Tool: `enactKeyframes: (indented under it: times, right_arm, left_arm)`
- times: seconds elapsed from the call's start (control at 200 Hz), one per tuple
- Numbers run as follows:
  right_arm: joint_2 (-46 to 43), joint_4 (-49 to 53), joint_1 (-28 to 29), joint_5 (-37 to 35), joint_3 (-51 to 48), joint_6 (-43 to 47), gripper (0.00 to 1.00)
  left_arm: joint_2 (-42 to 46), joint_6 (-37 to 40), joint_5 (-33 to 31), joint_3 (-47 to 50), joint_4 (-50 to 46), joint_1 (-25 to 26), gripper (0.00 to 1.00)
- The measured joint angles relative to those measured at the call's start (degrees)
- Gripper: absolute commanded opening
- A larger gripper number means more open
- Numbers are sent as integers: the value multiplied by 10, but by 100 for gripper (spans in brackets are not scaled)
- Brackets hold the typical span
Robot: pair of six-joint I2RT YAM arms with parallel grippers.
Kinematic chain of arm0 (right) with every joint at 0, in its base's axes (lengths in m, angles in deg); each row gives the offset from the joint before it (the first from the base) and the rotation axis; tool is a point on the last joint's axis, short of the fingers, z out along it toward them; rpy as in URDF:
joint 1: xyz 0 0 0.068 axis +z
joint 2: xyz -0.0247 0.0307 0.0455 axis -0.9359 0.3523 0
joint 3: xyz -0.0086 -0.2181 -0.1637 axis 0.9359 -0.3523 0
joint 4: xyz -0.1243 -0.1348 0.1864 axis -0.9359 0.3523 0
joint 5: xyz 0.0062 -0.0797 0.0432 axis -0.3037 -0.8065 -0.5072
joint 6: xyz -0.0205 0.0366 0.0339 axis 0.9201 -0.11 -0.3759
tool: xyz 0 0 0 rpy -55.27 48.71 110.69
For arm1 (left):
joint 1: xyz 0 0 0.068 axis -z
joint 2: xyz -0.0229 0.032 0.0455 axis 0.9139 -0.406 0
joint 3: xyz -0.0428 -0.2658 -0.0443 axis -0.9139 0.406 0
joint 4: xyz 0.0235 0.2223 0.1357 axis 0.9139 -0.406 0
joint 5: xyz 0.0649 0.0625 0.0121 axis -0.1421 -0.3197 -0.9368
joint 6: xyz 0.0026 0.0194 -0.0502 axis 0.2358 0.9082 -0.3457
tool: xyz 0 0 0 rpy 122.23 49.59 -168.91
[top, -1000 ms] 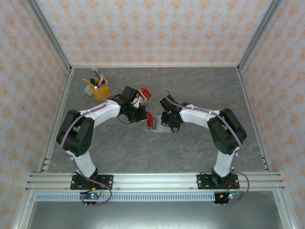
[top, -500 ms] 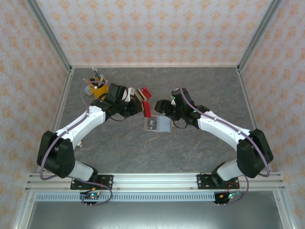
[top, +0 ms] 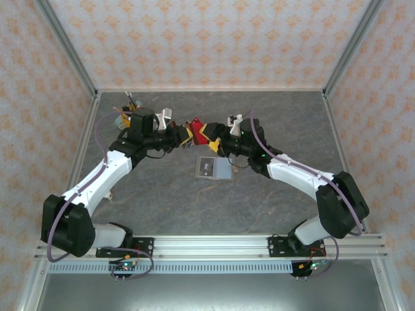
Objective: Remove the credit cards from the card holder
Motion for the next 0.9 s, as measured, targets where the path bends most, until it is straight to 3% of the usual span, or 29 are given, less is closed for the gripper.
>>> enactKeyframes:
  times: [0.26, 0.611, 0.736, 0.786, 0.901]
  right_arm:
    - [28, -98, 0, 12, -22, -70, 51]
    - [30, -132, 0, 14, -27, -89, 10]
    - [30, -120, 1, 7, -24, -61, 0]
    - [29, -92, 2, -1, -19, -35, 0]
    - [29, 22, 0, -36, 15, 53, 0]
  left_arm:
    - [12, -43, 9, 13, 29, -12, 0]
    - [15, -54, 11, 13, 37, -13, 0]
    - [15, -27, -3, 9, -10, -16, 29]
    - [16, -1, -26, 2, -51, -16, 45]
    - [28, 53, -104, -18, -150, -18, 62]
